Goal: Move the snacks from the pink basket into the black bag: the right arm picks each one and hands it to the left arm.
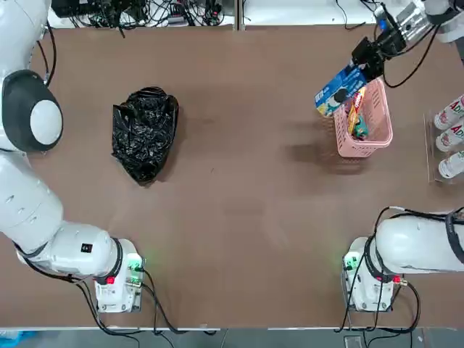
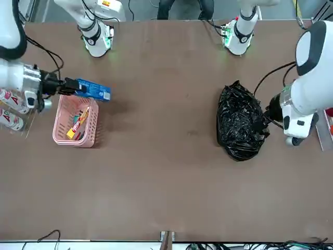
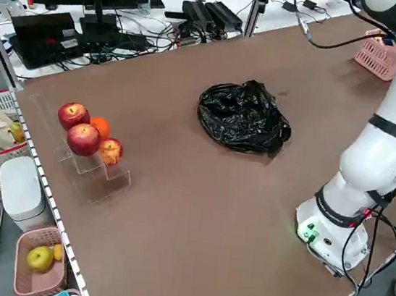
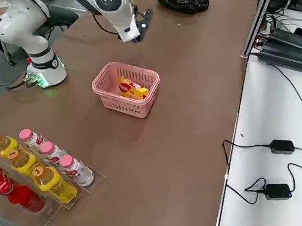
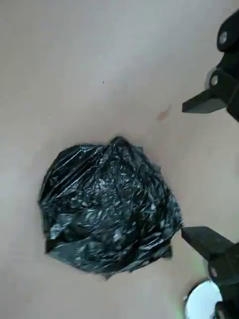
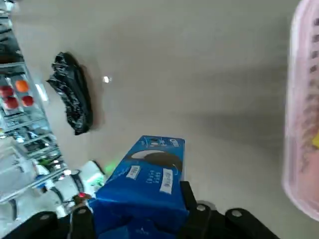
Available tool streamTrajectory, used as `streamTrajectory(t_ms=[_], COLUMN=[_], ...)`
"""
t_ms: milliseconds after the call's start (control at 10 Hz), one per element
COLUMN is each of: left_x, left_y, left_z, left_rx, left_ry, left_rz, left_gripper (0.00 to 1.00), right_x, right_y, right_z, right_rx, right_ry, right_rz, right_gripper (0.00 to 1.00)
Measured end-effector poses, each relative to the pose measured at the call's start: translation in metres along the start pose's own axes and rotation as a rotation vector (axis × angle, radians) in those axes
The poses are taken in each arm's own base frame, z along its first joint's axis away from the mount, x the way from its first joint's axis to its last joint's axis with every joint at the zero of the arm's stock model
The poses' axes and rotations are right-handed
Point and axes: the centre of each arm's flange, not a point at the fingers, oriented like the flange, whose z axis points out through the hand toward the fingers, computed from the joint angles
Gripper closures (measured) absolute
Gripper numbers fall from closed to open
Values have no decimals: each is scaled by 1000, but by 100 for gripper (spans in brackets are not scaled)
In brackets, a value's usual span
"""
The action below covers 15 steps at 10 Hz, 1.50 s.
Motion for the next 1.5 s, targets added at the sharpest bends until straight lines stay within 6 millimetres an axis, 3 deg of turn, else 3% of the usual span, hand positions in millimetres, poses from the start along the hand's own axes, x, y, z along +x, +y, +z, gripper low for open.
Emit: streamTrajectory(t_ms=[200, 400, 600, 800, 1000, 1200, 1500], left_x=[-27, -77, -104, -135, -145, -146, -181], left_y=[18, 46, 62, 84, 108, 116, 127], left_z=[3, 12, 24, 53, 75, 72, 63], left_rx=[-20, -9, 7, 62, 51, 30, 30], left_ry=[-47, -76, -124, -130, -125, -185, -265], left_rz=[-187, -282, -378, -475, -591, -655, -689], left_gripper=[0, 0, 0, 0, 0, 0, 0], right_x=[12, 24, 29, 27, 26, 19, 22], right_y=[-14, -35, -71, -104, -130, -160, -199], right_z=[23, 52, 86, 117, 148, 173, 189], right_rx=[80, 147, 201, 317, 370, 409, 502], right_ry=[3, 22, 44, 39, 72, 96, 109], right_rz=[26, 52, 70, 98, 116, 122, 132], right_gripper=[43, 43, 43, 43, 43, 43, 43])
